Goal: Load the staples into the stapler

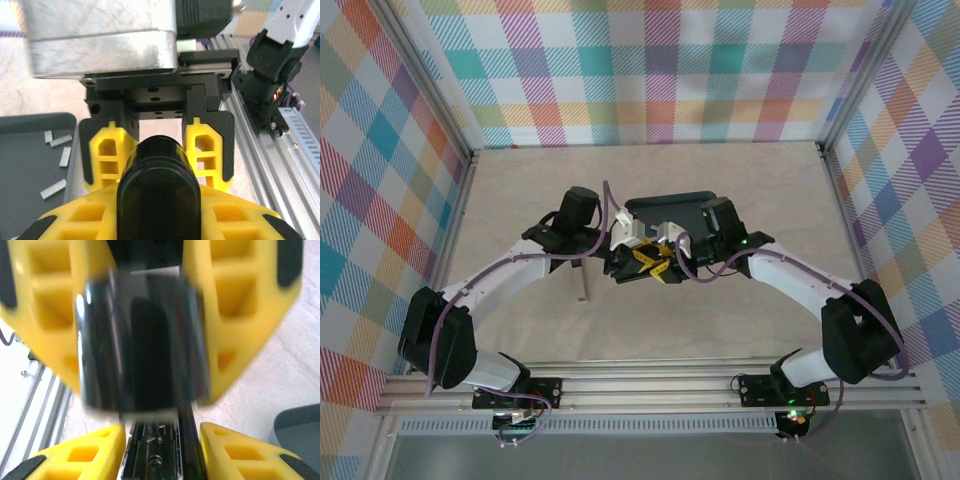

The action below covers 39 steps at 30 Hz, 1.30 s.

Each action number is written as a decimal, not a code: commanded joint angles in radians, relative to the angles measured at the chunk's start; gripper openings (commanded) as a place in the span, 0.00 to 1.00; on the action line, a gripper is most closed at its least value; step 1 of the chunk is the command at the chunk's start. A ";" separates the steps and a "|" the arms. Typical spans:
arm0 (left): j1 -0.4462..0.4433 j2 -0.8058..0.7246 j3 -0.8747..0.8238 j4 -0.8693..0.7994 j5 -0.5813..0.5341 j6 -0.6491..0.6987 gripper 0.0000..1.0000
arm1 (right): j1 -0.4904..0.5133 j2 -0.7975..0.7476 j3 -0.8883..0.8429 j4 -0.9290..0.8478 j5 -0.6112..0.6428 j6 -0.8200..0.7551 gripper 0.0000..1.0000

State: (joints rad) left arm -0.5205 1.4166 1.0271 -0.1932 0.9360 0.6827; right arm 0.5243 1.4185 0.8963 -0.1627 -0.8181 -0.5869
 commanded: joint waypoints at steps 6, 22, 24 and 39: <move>0.120 -0.145 -0.152 0.308 -0.095 -0.246 0.08 | -0.118 -0.112 -0.087 0.053 -0.107 0.021 0.00; 0.140 -0.300 -0.450 0.563 -0.742 -0.670 0.10 | -0.151 -0.299 -0.222 0.196 -0.045 0.117 0.00; 0.140 -0.301 -0.461 0.558 -0.758 -0.684 0.10 | -0.152 -0.309 -0.233 0.208 -0.056 0.122 0.00; 0.140 -0.275 -0.508 0.466 -0.867 -0.837 0.11 | -0.151 -0.348 -0.253 0.230 -0.083 0.126 0.00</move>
State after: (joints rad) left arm -0.4507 1.1107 0.5510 0.3664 0.3729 -0.1570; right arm 0.3721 1.1347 0.6407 0.0074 -0.7319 -0.4553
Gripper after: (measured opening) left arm 0.280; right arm 0.395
